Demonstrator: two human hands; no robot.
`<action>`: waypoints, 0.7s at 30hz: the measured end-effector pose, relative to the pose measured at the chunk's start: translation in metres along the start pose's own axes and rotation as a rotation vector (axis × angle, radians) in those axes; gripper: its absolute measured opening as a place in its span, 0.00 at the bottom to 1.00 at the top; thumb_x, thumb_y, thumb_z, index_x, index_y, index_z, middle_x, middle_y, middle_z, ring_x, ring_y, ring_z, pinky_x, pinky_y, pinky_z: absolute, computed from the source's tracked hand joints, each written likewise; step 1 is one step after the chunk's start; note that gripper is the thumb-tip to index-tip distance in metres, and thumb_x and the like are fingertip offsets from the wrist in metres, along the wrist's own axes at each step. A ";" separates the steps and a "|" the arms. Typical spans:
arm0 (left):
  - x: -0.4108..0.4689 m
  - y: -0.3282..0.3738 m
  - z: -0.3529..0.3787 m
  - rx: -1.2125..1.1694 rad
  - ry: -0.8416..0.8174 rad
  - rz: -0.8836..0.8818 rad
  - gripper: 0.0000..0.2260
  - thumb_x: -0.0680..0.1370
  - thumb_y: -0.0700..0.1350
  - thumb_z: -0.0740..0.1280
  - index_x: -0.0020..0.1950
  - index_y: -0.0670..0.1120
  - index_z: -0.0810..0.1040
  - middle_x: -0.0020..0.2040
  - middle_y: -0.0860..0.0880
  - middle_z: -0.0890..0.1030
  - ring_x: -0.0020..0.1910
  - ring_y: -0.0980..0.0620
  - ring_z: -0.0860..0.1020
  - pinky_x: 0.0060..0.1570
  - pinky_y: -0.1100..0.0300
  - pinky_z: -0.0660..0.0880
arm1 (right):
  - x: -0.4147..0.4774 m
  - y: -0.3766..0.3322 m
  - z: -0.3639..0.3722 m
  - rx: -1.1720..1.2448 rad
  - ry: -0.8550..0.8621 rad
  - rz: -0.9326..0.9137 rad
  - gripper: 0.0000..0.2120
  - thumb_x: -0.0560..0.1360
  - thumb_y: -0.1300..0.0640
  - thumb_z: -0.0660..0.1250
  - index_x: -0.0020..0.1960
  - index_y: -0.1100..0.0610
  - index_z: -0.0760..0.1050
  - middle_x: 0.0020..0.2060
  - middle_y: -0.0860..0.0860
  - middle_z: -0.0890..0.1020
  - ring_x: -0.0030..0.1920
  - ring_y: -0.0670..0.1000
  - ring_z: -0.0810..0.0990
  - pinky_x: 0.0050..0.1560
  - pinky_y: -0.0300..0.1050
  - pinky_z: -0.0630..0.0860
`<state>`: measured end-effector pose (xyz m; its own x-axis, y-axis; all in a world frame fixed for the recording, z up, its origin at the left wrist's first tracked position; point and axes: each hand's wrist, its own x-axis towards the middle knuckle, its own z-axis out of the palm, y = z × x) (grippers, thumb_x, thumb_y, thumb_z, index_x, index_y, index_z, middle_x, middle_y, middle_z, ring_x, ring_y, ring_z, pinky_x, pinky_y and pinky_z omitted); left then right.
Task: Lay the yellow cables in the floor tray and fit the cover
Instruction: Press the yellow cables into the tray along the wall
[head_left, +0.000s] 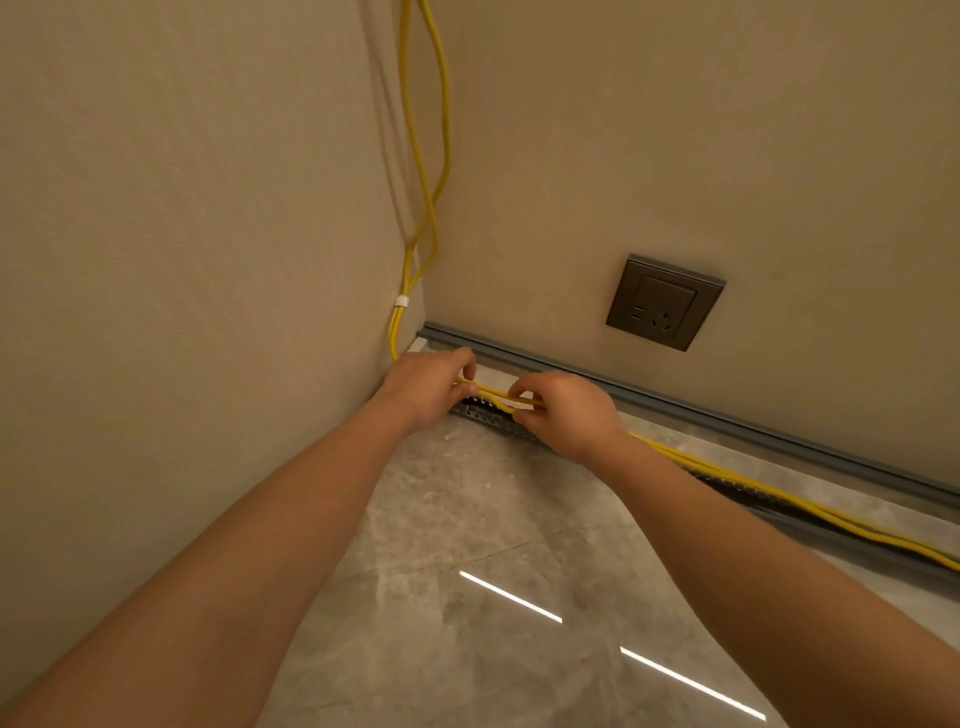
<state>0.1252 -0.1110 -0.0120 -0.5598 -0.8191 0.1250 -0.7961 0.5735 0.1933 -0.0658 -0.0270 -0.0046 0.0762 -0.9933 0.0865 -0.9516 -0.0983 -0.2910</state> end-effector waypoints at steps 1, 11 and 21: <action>0.000 -0.001 0.001 -0.006 0.009 0.014 0.08 0.77 0.53 0.68 0.51 0.51 0.74 0.45 0.50 0.82 0.43 0.47 0.79 0.38 0.57 0.68 | 0.001 -0.001 0.002 -0.022 -0.001 -0.007 0.12 0.75 0.48 0.66 0.58 0.44 0.77 0.51 0.48 0.82 0.51 0.52 0.80 0.38 0.42 0.69; 0.002 -0.018 0.015 -0.143 -0.056 0.077 0.04 0.76 0.47 0.70 0.47 0.50 0.78 0.49 0.50 0.76 0.48 0.50 0.76 0.47 0.52 0.75 | 0.009 -0.005 0.019 -0.085 -0.025 0.021 0.11 0.79 0.52 0.61 0.57 0.47 0.79 0.54 0.50 0.76 0.49 0.56 0.79 0.39 0.48 0.75; 0.000 -0.022 0.011 -0.061 -0.018 0.154 0.03 0.76 0.45 0.70 0.48 0.49 0.82 0.48 0.51 0.81 0.52 0.49 0.75 0.51 0.52 0.73 | 0.016 -0.013 0.011 -0.166 -0.127 -0.034 0.10 0.75 0.58 0.63 0.53 0.51 0.79 0.52 0.52 0.78 0.50 0.57 0.79 0.39 0.47 0.73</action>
<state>0.1395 -0.1236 -0.0270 -0.6785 -0.7211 0.1400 -0.6854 0.6901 0.2323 -0.0486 -0.0420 -0.0102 0.1357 -0.9903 -0.0308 -0.9831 -0.1307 -0.1284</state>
